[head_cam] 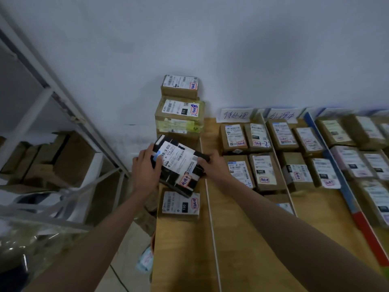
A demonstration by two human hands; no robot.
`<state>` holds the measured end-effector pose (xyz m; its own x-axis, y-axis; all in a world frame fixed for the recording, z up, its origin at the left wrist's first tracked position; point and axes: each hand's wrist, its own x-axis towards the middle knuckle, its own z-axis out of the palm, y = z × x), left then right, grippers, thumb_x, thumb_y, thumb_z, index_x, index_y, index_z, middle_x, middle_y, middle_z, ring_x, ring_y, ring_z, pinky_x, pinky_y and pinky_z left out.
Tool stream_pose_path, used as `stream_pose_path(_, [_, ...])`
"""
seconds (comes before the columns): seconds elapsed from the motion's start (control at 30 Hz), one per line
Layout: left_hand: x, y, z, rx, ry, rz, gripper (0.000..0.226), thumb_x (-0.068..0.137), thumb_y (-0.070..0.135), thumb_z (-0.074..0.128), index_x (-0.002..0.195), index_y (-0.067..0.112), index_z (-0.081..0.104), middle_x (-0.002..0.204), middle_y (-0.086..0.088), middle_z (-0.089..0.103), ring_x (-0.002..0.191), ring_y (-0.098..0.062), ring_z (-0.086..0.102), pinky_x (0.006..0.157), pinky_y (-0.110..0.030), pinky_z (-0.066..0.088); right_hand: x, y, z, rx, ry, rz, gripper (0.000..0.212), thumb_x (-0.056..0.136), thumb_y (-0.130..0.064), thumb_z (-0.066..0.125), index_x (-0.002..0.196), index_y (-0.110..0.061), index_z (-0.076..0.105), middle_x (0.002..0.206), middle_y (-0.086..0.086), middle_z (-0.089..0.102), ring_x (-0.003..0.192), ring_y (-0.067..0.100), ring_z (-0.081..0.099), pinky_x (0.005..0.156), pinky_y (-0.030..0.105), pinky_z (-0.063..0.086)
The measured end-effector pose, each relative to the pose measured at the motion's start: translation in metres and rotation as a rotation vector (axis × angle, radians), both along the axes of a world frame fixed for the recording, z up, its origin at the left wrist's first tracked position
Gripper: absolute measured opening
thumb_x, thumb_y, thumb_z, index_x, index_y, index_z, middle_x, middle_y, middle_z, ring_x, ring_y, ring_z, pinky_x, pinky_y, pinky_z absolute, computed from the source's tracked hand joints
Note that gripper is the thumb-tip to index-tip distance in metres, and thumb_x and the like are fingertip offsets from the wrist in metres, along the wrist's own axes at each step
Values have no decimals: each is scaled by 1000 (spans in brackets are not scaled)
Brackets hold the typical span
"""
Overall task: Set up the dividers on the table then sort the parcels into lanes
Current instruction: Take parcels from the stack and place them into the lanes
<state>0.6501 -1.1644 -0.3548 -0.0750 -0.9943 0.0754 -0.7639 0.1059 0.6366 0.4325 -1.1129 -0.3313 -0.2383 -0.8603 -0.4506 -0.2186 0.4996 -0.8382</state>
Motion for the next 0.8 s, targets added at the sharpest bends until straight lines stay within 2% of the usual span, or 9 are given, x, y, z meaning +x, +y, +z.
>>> stream_pose_path(0.13, [-14, 11, 19, -24, -130, -80, 49, 103, 39, 40, 149, 21, 38, 140, -7, 49, 124, -28, 43, 102, -46, 38, -8, 26, 20, 84, 52, 57, 31, 93, -31, 65, 111, -13, 47, 102, 4, 63, 86, 14, 65, 60, 23, 56])
stream_pose_path(0.2, [-22, 16, 24, 1, -187, -120, 51, 103, 41, 38, 150, 22, 36, 142, -7, 48, 125, -29, 42, 102, -47, 37, -14, 41, 25, 105, 44, 106, 25, 96, -27, 61, 112, -11, 52, 97, 3, 65, 76, 8, 64, 51, 16, 52])
stream_pose_path(0.27, [-32, 23, 27, 12, -213, -170, 51, 103, 41, 38, 151, 21, 36, 141, -8, 49, 124, -31, 43, 101, -46, 38, -22, 53, 26, 136, 92, 153, 32, 98, -32, 57, 115, -5, 59, 92, 3, 67, 69, 7, 64, 47, 13, 48])
stream_pose_path(0.33, [-45, 31, 30, 15, -208, -219, 51, 103, 38, 41, 150, 20, 37, 141, -9, 50, 122, -31, 44, 100, -44, 38, -32, 67, 31, 142, 156, 158, 37, 99, -38, 54, 113, -6, 62, 91, 4, 69, 69, 9, 64, 53, 17, 50])
stream_pose_path(0.43, [-62, 37, 35, 16, -192, -289, 51, 101, 39, 45, 148, 19, 40, 140, -9, 51, 125, -32, 44, 103, -45, 38, -50, 85, 35, 157, 266, 154, 41, 97, -45, 52, 114, -10, 64, 104, 4, 70, 90, 15, 65, 75, 27, 52])
stream_pose_path(0.5, [-77, 42, 42, 8, -166, -355, 51, 101, 39, 47, 147, 18, 42, 139, -9, 52, 126, -31, 45, 105, -45, 38, -62, 102, 39, 152, 235, 97, 38, 99, -41, 52, 116, -9, 64, 104, 2, 69, 91, 15, 64, 74, 25, 52])
stream_pose_path(0.6, [-105, 53, 54, -17, -114, -421, 50, 102, 35, 47, 147, 14, 42, 138, -9, 50, 123, -26, 49, 100, -40, 42, -82, 129, 42, 114, 191, -18, 36, 99, -36, 53, 117, -8, 65, 108, 7, 71, 98, 19, 67, 87, 36, 56])
stream_pose_path(0.7, [-134, 70, 61, -52, -149, -441, 47, 103, 37, 41, 143, 12, 44, 137, -8, 47, 120, -25, 50, 95, -39, 46, -104, 158, 40, 82, 179, -143, 32, 99, -34, 53, 110, -7, 67, 102, 6, 71, 88, 15, 67, 72, 27, 55])
stream_pose_path(0.8, [-158, 90, 56, -60, -172, -504, 48, 103, 40, 34, 139, 11, 47, 136, -7, 48, 121, -25, 52, 98, -41, 47, -135, 189, 34, 82, 181, -290, 31, 98, -33, 55, 108, -6, 68, 101, 9, 72, 92, 21, 68, 82, 37, 58])
